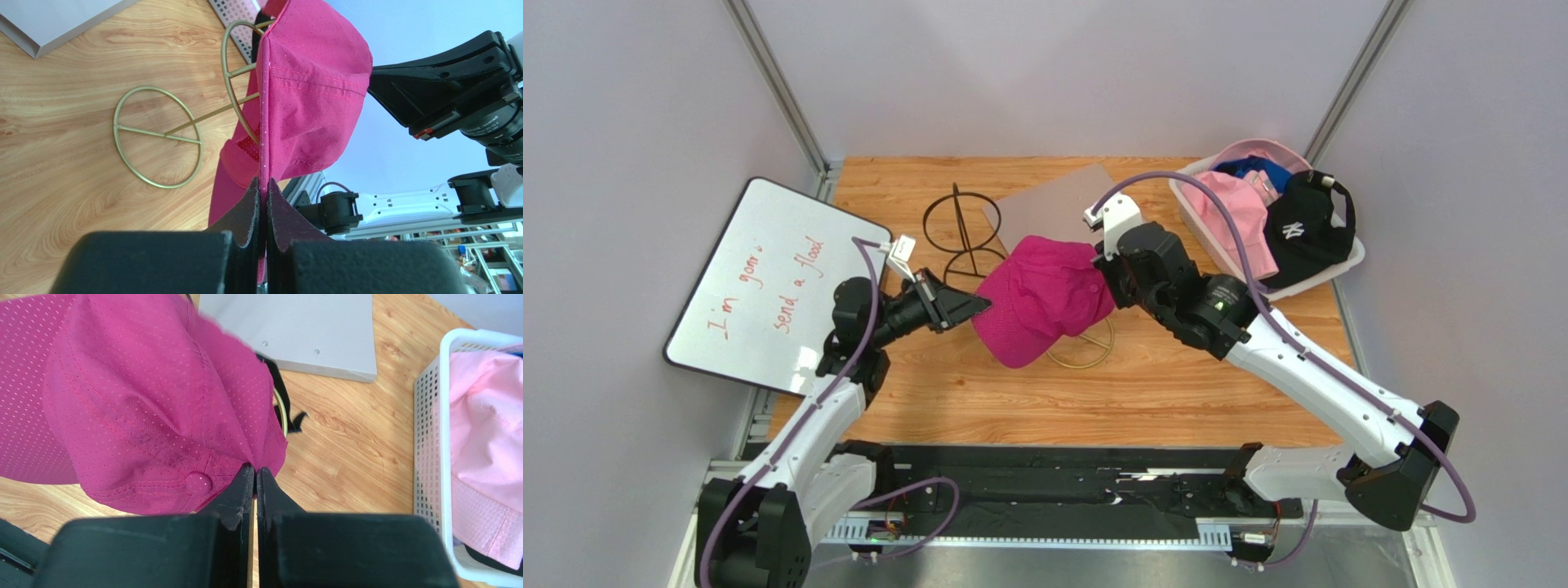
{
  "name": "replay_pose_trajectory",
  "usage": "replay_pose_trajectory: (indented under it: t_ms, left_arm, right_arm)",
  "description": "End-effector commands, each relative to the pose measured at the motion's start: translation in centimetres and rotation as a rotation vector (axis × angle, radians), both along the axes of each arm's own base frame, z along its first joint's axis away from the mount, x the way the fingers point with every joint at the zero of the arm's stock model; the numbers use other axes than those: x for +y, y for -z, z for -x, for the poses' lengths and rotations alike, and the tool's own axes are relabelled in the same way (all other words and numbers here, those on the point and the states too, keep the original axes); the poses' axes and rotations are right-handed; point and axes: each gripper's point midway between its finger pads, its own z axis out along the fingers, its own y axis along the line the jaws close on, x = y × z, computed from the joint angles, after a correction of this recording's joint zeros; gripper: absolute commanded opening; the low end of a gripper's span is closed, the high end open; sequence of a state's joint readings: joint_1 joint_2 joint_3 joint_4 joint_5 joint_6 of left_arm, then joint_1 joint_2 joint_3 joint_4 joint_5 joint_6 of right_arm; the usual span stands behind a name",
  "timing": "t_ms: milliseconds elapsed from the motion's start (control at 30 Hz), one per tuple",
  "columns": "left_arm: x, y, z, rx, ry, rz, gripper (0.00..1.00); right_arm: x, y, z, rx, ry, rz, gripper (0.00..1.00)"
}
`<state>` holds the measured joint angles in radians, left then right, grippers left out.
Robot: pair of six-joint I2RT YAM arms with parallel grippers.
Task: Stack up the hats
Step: Place the hat on the hat stand.
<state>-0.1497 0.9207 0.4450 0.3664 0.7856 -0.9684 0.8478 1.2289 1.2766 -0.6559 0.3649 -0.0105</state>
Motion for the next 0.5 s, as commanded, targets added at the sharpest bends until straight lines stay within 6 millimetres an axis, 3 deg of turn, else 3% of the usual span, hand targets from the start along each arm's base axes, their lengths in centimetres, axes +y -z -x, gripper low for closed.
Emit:
replay_pose_trajectory:
  t_ms: [0,467]
  left_arm:
    - [0.1,-2.2,-0.5,-0.042,-0.008,0.018,0.00]
    - [0.6,1.3,-2.8,0.048,-0.073,0.015,0.00]
  right_arm:
    - [0.1,-4.4,-0.9,-0.092,0.006,-0.046,0.00]
    - [2.9,-5.6,-3.4,-0.091,-0.030,0.012,0.01]
